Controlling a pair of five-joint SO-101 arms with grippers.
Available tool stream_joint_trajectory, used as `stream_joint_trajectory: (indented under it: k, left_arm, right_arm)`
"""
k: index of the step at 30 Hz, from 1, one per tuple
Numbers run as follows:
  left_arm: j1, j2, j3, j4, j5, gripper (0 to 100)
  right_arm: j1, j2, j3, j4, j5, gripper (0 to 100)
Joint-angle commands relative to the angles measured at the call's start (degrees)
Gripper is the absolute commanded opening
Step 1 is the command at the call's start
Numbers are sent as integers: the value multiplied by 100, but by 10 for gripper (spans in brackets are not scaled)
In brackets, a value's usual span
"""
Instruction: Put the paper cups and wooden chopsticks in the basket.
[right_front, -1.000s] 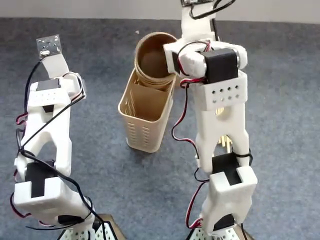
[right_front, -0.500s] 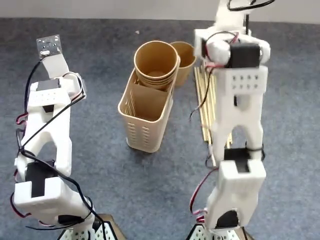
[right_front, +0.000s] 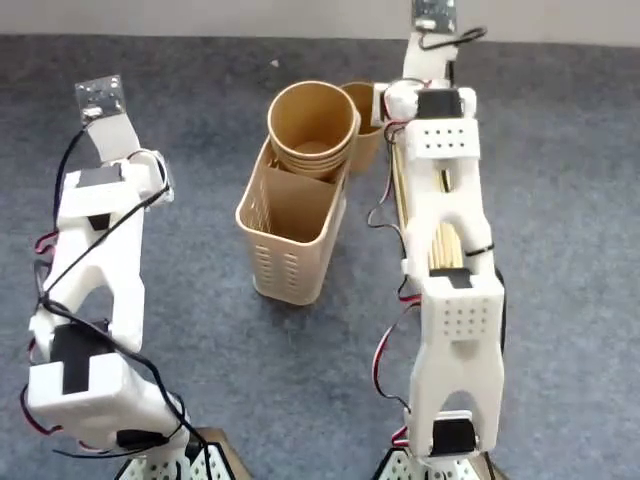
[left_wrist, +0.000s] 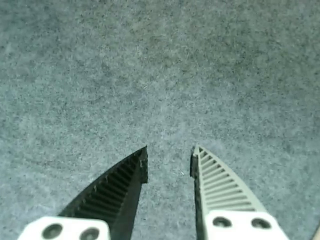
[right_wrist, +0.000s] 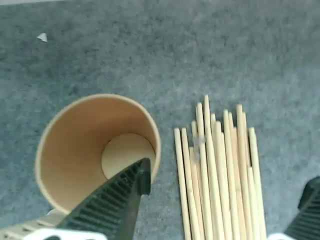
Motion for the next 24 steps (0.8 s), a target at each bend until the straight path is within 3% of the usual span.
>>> stream_joint_trajectory:
  k: [1,18,24]
  left_arm:
    - [101,-31,13,-193,18,168]
    - [110,-31,31,-211,18,168]
    - [110,-31,31,-211,18,168]
  right_arm:
    - [4,13,-40,-31,-519,440]
    - [57,92,31,-312,-721,440]
    - [57,743,48,-374,-721,440]
